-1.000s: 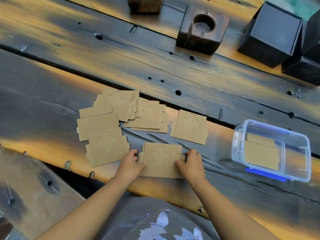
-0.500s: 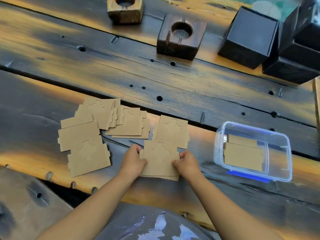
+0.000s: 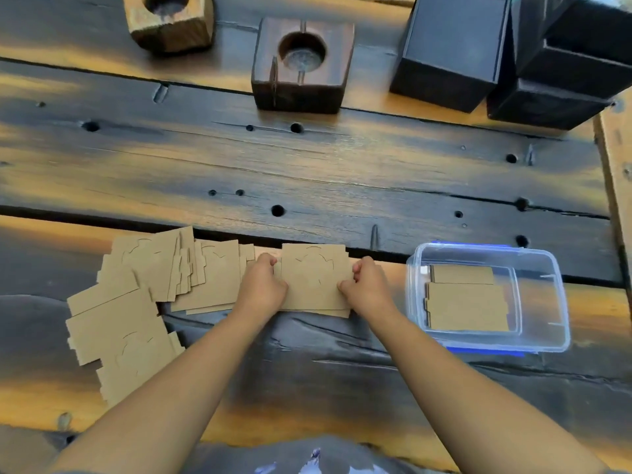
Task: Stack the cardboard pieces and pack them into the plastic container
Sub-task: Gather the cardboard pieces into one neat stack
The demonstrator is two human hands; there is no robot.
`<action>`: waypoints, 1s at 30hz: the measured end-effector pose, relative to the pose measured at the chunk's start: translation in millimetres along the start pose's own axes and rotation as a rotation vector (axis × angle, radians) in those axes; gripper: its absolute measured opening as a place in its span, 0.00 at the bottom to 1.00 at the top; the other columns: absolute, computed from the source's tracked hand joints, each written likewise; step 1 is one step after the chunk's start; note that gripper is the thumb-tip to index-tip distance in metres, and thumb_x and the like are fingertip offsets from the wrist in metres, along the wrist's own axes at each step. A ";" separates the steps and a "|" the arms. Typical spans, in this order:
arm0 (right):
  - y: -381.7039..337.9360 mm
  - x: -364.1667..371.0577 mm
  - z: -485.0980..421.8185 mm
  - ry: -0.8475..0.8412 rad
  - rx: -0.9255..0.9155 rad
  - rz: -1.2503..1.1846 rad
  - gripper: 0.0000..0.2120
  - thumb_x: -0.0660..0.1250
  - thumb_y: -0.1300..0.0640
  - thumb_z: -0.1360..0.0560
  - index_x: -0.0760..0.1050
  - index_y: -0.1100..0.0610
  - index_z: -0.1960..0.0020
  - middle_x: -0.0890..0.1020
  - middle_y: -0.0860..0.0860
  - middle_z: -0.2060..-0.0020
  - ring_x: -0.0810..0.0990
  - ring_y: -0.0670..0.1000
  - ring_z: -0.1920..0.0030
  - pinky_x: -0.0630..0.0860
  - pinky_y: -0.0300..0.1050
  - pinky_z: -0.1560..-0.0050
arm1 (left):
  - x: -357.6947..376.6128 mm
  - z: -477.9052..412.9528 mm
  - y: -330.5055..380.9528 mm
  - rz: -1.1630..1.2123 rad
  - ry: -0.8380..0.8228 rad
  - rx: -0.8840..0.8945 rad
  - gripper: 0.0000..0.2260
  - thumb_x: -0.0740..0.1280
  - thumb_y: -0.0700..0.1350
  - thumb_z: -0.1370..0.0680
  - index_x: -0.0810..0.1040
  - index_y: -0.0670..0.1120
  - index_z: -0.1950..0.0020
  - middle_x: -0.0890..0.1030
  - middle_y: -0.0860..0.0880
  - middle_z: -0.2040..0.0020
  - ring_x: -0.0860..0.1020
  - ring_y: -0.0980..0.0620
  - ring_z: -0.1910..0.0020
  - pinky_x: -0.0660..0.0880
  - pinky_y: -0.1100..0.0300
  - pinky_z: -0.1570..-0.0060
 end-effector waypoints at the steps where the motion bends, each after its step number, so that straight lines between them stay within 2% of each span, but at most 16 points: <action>1: 0.9 1.9 -2.6 -0.006 0.006 0.017 0.12 0.69 0.57 0.30 0.68 0.55 0.52 0.77 0.57 0.49 0.77 0.56 0.55 0.71 0.47 0.58 | 5.0 -2.3 0.1 -0.014 -0.028 -0.008 0.24 0.69 0.38 0.27 0.71 0.43 0.31 0.75 0.41 0.38 0.76 0.43 0.41 0.70 0.58 0.44; 4: 2.6 4.2 -8.0 0.001 -0.001 0.059 0.10 0.68 0.58 0.31 0.69 0.56 0.53 0.77 0.56 0.51 0.77 0.56 0.56 0.71 0.47 0.59 | 15.1 -4.1 1.5 -0.046 -0.078 -0.002 0.27 0.68 0.38 0.27 0.69 0.42 0.28 0.75 0.39 0.38 0.76 0.41 0.40 0.73 0.52 0.37; 9: 2.4 0.4 -11.5 -0.004 -0.023 0.127 0.12 0.68 0.57 0.30 0.71 0.57 0.49 0.77 0.54 0.52 0.77 0.55 0.54 0.73 0.48 0.57 | 17.7 -3.1 0.1 -0.013 -0.086 -0.007 0.24 0.65 0.37 0.28 0.71 0.39 0.31 0.77 0.37 0.40 0.78 0.39 0.43 0.75 0.47 0.38; 12: 3.4 -5.1 -7.5 0.022 -0.052 0.150 0.13 0.67 0.56 0.29 0.69 0.57 0.47 0.77 0.54 0.52 0.77 0.56 0.53 0.72 0.48 0.56 | 13.9 -3.7 -3.9 0.010 -0.052 -0.060 0.19 0.68 0.37 0.28 0.73 0.40 0.37 0.76 0.38 0.41 0.77 0.39 0.45 0.76 0.51 0.41; 15: 7.9 -0.3 -3.3 -0.011 -0.037 0.126 0.17 0.68 0.55 0.29 0.70 0.57 0.42 0.78 0.54 0.49 0.78 0.56 0.49 0.70 0.45 0.55 | 20.8 -1.7 -5.9 0.106 -0.092 -0.118 0.22 0.69 0.37 0.28 0.71 0.39 0.34 0.76 0.38 0.37 0.77 0.40 0.40 0.74 0.52 0.40; 18: 21.1 5.9 2.4 -0.069 0.082 0.048 0.24 0.70 0.52 0.29 0.69 0.59 0.36 0.77 0.53 0.47 0.75 0.54 0.50 0.69 0.43 0.53 | 26.0 6.4 -8.9 0.166 -0.108 -0.163 0.26 0.72 0.38 0.29 0.70 0.40 0.32 0.76 0.41 0.37 0.76 0.44 0.43 0.73 0.56 0.45; 20: 29.7 8.7 6.9 -0.100 0.130 0.009 0.24 0.71 0.52 0.29 0.69 0.59 0.37 0.76 0.52 0.49 0.74 0.52 0.51 0.70 0.44 0.53 | 25.6 12.8 -13.4 0.186 -0.090 -0.187 0.26 0.72 0.39 0.29 0.71 0.41 0.32 0.77 0.43 0.41 0.77 0.44 0.44 0.74 0.56 0.46; 22: 35.4 7.5 15.7 -0.102 0.139 -0.012 0.23 0.71 0.53 0.29 0.69 0.58 0.38 0.77 0.52 0.48 0.75 0.53 0.51 0.73 0.45 0.52 | 22.8 24.4 -17.2 0.261 -0.077 -0.194 0.24 0.73 0.38 0.29 0.73 0.41 0.34 0.77 0.45 0.45 0.78 0.45 0.45 0.76 0.53 0.42; 26: 35.5 10.3 33.1 -0.102 0.101 -0.012 0.18 0.72 0.55 0.31 0.67 0.56 0.46 0.78 0.54 0.49 0.78 0.56 0.50 0.77 0.50 0.48 | 10.5 48.9 -25.6 0.366 -0.031 -0.151 0.13 0.73 0.35 0.30 0.74 0.43 0.49 0.81 0.39 0.51 0.81 0.40 0.50 0.78 0.42 0.42; 28: 27.4 16.5 42.2 -0.111 0.062 -0.024 0.18 0.71 0.55 0.31 0.66 0.55 0.47 0.77 0.53 0.52 0.78 0.56 0.52 0.77 0.51 0.51 | 1.9 64.1 -37.1 0.379 0.011 -0.144 0.12 0.73 0.35 0.30 0.72 0.45 0.53 0.81 0.40 0.54 0.80 0.43 0.55 0.79 0.44 0.45; 30: 12.2 26.6 52.0 -0.124 -0.008 -0.007 0.17 0.71 0.56 0.31 0.66 0.54 0.48 0.76 0.52 0.54 0.76 0.54 0.55 0.73 0.45 0.61 | -10.7 83.5 -53.6 0.381 0.073 -0.148 0.12 0.72 0.36 0.30 0.72 0.46 0.52 0.79 0.45 0.58 0.77 0.46 0.57 0.77 0.53 0.53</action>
Point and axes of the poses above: each hand's wrist, its own z-axis away from the middle knuckle, its own x-axis out of the palm, y = z × x, the point moved 10 cm from there along -z, towards the middle knuckle
